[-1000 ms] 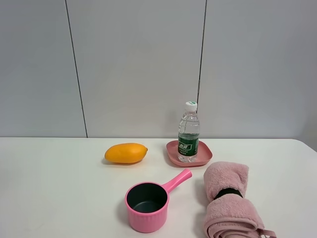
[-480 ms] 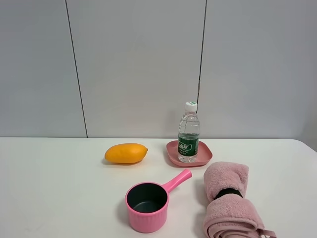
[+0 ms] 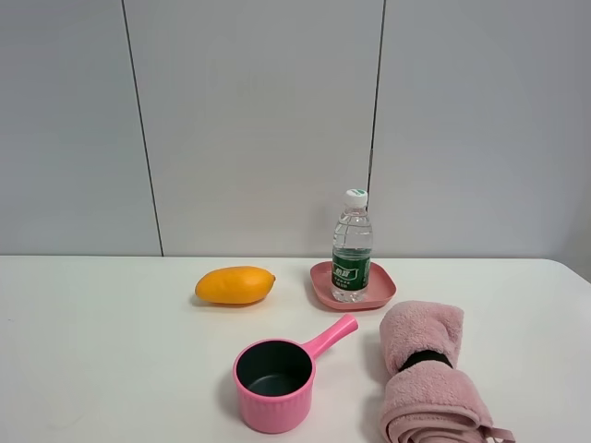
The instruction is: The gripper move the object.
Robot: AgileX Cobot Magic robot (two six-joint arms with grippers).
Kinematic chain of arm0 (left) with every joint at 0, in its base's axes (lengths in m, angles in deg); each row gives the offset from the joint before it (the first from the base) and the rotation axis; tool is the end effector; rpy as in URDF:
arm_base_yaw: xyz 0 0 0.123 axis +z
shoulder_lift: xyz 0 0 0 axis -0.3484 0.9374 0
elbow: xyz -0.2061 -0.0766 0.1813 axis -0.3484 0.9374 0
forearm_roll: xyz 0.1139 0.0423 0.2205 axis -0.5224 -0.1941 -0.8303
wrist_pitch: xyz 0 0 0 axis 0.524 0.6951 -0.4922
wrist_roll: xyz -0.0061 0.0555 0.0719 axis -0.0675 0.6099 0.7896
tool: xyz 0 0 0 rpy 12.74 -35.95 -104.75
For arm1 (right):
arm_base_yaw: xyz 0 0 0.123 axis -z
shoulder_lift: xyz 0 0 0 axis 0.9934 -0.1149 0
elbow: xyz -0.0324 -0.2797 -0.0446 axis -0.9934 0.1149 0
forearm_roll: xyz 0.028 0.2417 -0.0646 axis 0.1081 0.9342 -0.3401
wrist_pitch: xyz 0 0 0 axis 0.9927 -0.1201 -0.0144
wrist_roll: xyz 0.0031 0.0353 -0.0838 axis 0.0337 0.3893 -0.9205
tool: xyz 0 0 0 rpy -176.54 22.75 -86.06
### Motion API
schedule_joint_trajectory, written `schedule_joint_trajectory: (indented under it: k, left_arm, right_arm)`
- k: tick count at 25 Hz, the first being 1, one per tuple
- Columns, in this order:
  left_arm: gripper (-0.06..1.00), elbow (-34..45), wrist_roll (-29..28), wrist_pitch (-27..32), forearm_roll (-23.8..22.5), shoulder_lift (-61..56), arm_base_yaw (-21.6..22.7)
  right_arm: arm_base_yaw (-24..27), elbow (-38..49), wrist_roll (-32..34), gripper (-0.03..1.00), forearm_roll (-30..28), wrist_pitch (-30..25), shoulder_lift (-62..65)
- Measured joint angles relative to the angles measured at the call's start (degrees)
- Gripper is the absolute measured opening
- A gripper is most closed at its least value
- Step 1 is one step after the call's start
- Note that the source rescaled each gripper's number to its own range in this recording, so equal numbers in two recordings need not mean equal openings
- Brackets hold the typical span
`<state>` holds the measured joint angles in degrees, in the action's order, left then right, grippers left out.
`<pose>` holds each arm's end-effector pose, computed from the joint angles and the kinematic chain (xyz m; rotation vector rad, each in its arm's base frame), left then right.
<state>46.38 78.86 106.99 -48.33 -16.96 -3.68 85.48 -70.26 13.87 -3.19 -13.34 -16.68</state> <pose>0.0264 -0.0125 0.3108 -0.1520 2.1988 -0.0514 -0.0051 -0.0031 0.2775 0.1020 2.0350 -0.0319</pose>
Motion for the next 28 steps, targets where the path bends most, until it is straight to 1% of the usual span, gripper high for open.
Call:
schedule_joint_trajectory:
  k: [3,5,13,19,23,25,28]
  left_arm:
    - [0.76,4.22,1.81,-2.32,4.71,-3.46,0.23]
    - [0.76,6.48,3.45,-3.06,5.67,-5.93,0.23]
    - [0.76,7.27,4.76,-3.93,5.77,-14.65,0.17]
    - [0.76,7.33,4.74,-3.93,5.77,-15.14,-2.93]
    - [0.76,7.33,4.74,-3.93,5.72,-15.14,-3.38]
    - [0.76,7.33,4.12,-3.93,4.69,-15.14,-3.38]
    - [0.76,7.33,1.39,-3.93,2.02,-15.14,-3.42]
  right_arm:
    - [0.00,0.00,0.00,1.00,0.00,0.00,0.00]
    - [0.00,0.00,0.00,1.00,0.00,0.00,0.00]
    - [0.00,0.00,0.00,1.00,0.00,0.00,0.00]
    - [0.00,0.00,0.00,1.00,0.00,0.00,0.00]
    - [0.00,0.00,0.00,1.00,0.00,0.00,0.00]
    - [0.00,0.00,0.00,1.00,0.00,0.00,0.00]
    - [0.00,0.00,0.00,1.00,0.00,0.00,0.00]
